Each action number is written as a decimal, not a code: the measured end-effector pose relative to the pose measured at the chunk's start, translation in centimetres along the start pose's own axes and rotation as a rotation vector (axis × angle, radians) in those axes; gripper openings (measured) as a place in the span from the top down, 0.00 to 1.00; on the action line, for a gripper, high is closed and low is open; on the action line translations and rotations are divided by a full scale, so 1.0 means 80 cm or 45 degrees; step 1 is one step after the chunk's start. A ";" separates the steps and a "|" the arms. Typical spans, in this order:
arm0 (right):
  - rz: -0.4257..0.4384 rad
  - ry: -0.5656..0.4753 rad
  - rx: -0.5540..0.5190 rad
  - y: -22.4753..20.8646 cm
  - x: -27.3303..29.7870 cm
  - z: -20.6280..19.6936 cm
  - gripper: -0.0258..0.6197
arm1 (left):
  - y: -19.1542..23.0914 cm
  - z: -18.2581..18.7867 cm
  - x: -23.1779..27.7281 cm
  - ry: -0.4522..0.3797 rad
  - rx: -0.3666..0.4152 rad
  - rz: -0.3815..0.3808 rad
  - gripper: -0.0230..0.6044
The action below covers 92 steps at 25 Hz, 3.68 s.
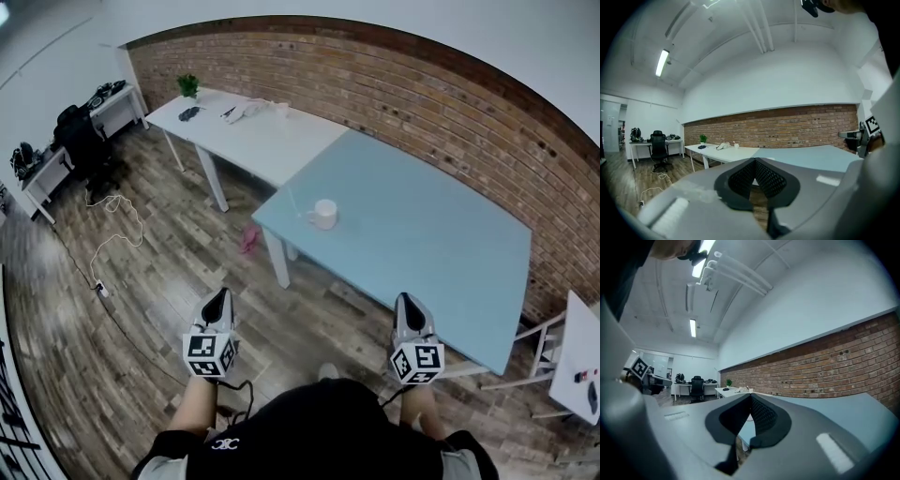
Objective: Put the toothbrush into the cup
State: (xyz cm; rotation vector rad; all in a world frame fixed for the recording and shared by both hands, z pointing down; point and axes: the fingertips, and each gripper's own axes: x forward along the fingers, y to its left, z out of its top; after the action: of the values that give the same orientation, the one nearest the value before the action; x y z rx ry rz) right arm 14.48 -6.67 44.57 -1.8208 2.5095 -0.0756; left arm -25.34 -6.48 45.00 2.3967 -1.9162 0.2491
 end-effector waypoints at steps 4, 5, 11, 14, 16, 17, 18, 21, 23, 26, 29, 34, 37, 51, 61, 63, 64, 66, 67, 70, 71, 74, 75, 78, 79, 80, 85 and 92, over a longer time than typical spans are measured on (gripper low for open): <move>0.060 0.036 -0.027 -0.020 0.050 0.004 0.95 | 0.000 0.015 0.051 0.018 -0.015 0.023 0.95; 0.077 0.045 -0.036 -0.025 0.061 0.004 0.95 | -0.001 0.017 0.062 0.023 -0.020 0.029 0.95; 0.148 0.089 -0.053 -0.061 0.113 -0.005 0.95 | -0.015 0.026 0.118 0.028 -0.028 0.048 0.95; 0.165 0.110 -0.049 -0.075 0.131 -0.008 0.95 | -0.022 0.030 0.138 0.035 -0.039 0.041 0.95; 0.172 0.118 -0.044 -0.080 0.140 -0.010 0.95 | -0.026 0.029 0.147 0.055 -0.021 0.035 0.95; 0.174 0.121 -0.041 -0.081 0.143 -0.012 0.95 | -0.027 0.028 0.152 0.064 -0.007 0.031 0.95; 0.175 0.126 -0.038 -0.082 0.145 -0.014 0.95 | -0.028 0.027 0.155 0.072 0.007 0.029 0.95; 0.177 0.150 -0.019 -0.087 0.154 -0.025 0.95 | -0.024 0.023 0.173 0.085 0.011 0.032 0.95; 0.184 0.167 -0.013 -0.088 0.163 -0.033 0.95 | -0.022 0.018 0.188 0.096 -0.002 0.028 0.95; 0.188 0.179 -0.020 -0.090 0.180 -0.041 0.95 | -0.019 0.007 0.214 0.111 0.015 0.000 0.95; 0.160 0.187 -0.016 -0.099 0.207 -0.046 0.95 | -0.014 0.002 0.251 0.116 0.024 -0.044 0.95; 0.122 0.200 -0.003 -0.101 0.267 -0.050 0.95 | 0.008 0.010 0.319 0.109 0.092 -0.103 0.95; 0.110 0.200 -0.019 -0.090 0.311 -0.044 0.95 | 0.035 0.008 0.362 0.145 0.156 -0.131 0.95; -0.117 0.222 -0.004 -0.057 0.413 -0.046 0.95 | 0.111 -0.042 0.543 0.393 0.579 -0.596 0.95; -0.409 0.288 0.077 -0.048 0.366 -0.068 0.95 | 0.061 -0.107 0.623 0.463 1.441 -1.184 0.84; -0.461 0.279 0.090 -0.056 0.353 -0.068 0.95 | 0.044 -0.115 0.630 0.470 1.551 -1.288 0.79; -0.481 0.279 0.097 -0.060 0.348 -0.067 0.95 | 0.034 -0.119 0.632 0.466 1.612 -1.339 0.78; -0.510 0.285 0.108 -0.068 0.335 -0.066 0.95 | 0.017 -0.131 0.628 0.459 1.753 -1.450 0.75; -0.524 0.286 0.115 -0.073 0.328 -0.066 0.95 | 0.011 -0.141 0.623 0.462 1.835 -1.513 0.75; -0.563 0.277 0.134 -0.091 0.311 -0.069 0.95 | 0.000 -0.177 0.611 0.483 2.109 -1.691 0.68; -0.570 0.275 0.137 -0.094 0.307 -0.070 0.95 | -0.003 -0.185 0.610 0.479 2.180 -1.729 0.68; -0.579 0.286 0.138 -0.096 0.298 -0.075 0.95 | -0.014 -0.203 0.608 0.483 2.295 -1.801 0.68; -0.583 0.289 0.143 -0.096 0.296 -0.077 0.95 | -0.016 -0.210 0.607 0.500 2.306 -1.815 0.68; -0.585 0.297 0.159 -0.095 0.290 -0.081 0.95 | -0.022 -0.228 0.599 0.548 2.330 -1.855 0.69; -0.583 0.299 0.154 -0.096 0.288 -0.083 0.95 | -0.023 -0.233 0.596 0.556 2.343 -1.867 0.70; -0.582 0.302 0.147 -0.097 0.285 -0.084 0.95 | -0.024 -0.239 0.594 0.562 2.359 -1.877 0.70; -0.608 0.339 0.129 -0.102 0.269 -0.090 0.95 | -0.018 -0.265 0.599 0.644 2.425 -1.889 0.71; -0.624 0.358 0.122 -0.109 0.255 -0.096 0.95 | -0.006 -0.272 0.589 0.760 2.425 -1.935 0.87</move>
State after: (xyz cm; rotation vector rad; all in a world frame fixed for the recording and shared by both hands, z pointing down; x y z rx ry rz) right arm 15.97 -28.62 52.73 -2.4831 2.0929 -0.4872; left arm -16.74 -48.51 74.23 2.5242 1.3347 2.6376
